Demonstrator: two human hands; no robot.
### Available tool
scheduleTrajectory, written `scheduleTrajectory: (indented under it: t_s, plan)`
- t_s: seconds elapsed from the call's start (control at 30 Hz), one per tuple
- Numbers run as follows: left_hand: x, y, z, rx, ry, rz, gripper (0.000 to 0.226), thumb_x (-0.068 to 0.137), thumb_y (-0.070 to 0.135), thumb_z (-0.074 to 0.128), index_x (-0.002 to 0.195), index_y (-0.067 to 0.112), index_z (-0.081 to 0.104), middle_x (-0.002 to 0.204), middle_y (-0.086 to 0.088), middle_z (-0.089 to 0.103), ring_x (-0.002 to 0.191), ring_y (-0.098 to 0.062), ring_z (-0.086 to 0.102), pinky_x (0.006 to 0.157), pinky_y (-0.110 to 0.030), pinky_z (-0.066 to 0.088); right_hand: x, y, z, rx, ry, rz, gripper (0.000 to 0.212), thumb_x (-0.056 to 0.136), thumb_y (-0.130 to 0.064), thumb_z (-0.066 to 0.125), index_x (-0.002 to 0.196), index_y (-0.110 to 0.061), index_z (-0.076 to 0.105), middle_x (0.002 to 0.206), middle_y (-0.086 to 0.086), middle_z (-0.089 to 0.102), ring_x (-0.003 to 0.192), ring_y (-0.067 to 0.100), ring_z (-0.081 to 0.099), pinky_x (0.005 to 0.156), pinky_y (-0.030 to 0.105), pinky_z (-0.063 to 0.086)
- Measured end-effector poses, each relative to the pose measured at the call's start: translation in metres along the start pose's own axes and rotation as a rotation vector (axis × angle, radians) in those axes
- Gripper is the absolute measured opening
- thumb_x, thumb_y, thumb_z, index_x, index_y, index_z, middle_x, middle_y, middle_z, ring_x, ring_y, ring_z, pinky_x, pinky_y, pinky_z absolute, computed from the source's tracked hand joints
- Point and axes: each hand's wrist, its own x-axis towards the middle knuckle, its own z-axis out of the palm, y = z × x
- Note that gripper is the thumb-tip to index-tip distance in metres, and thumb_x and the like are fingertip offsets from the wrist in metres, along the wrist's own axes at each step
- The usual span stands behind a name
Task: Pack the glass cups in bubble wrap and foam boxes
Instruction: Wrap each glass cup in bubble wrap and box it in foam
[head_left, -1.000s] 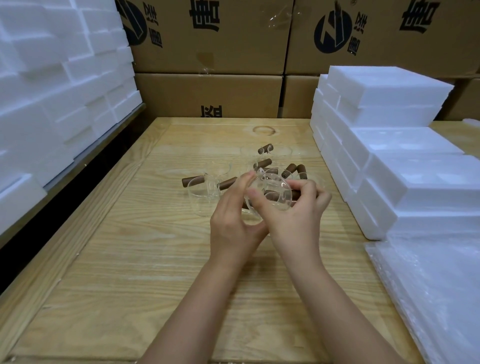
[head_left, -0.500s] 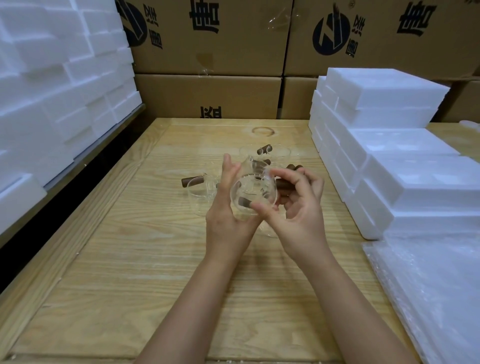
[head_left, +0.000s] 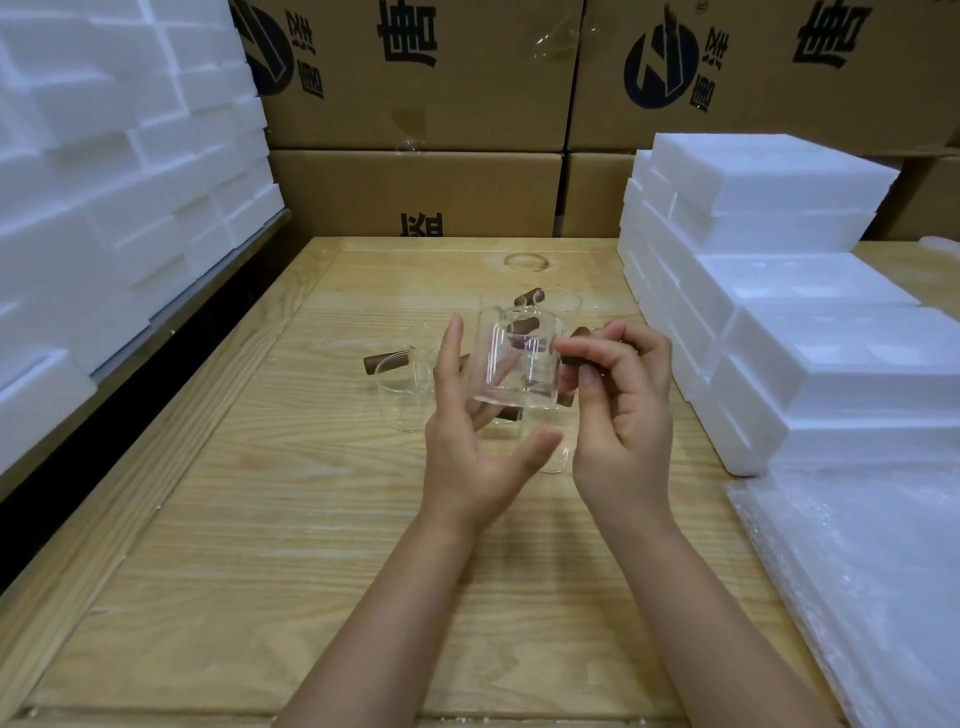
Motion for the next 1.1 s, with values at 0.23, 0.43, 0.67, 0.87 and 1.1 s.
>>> scheduleTrajectory:
  t_s: [0.23, 0.43, 0.67, 0.87, 1.1]
  plan:
    - [0.000, 0.005, 0.003, -0.009, 0.116, -0.021, 0.055, 0.084, 0.042, 0.060, 0.133, 0.035, 0.035, 0.112, 0.027, 0.066, 0.096, -0.003, 0.068, 0.075, -0.038, 0.060, -0.002, 0.004, 0.000, -0.073, 0.002, 0.015, 0.030, 0.093, 0.004, 0.046, 0.101, -0.017, 0.065, 0.112, -0.011, 0.040, 0.091, 0.023, 0.055, 0.084, 0.025, 0.048]
    - [-0.002, 0.006, 0.007, -0.048, 0.195, -0.067, 0.055, 0.080, 0.044, 0.063, 0.130, 0.040, 0.040, 0.109, 0.016, 0.070, 0.103, -0.044, 0.062, 0.076, -0.020, 0.055, -0.016, -0.011, 0.016, 0.068, 0.113, 0.196, 0.019, 0.089, -0.023, 0.061, 0.107, -0.029, 0.061, 0.129, 0.001, 0.033, 0.098, -0.001, 0.059, 0.089, 0.019, 0.050]
    - [-0.005, 0.007, 0.019, -0.056, 0.200, -0.038, 0.065, 0.077, 0.036, 0.071, 0.132, 0.041, 0.038, 0.137, 0.004, 0.052, 0.115, -0.014, 0.063, 0.092, -0.043, 0.055, -0.020, -0.015, 0.023, 0.170, 0.076, 0.408, 0.055, 0.063, -0.047, 0.077, 0.114, -0.042, 0.057, 0.132, -0.006, 0.039, 0.107, 0.012, 0.062, 0.093, 0.027, 0.052]
    - [-0.003, 0.000, 0.019, 0.000, 0.209, 0.004, 0.073, 0.073, 0.026, 0.078, 0.133, 0.038, 0.037, 0.143, 0.001, 0.046, 0.123, -0.008, 0.056, 0.097, -0.041, 0.051, -0.014, -0.007, 0.022, 0.305, 0.025, 0.447, 0.057, 0.070, -0.020, 0.082, 0.117, -0.039, 0.055, 0.118, -0.006, 0.056, 0.096, 0.006, 0.066, 0.082, 0.021, 0.053]
    - [-0.003, 0.004, 0.013, -0.161, 0.175, -0.009, 0.054, 0.086, 0.030, 0.054, 0.136, 0.023, 0.037, 0.131, 0.000, 0.056, 0.125, -0.018, 0.054, 0.105, -0.043, 0.045, -0.006, -0.003, 0.016, 0.781, -0.013, 0.655, 0.064, 0.068, -0.029, 0.077, 0.127, -0.023, 0.054, 0.129, 0.006, 0.062, 0.115, 0.023, 0.062, 0.093, 0.033, 0.052]
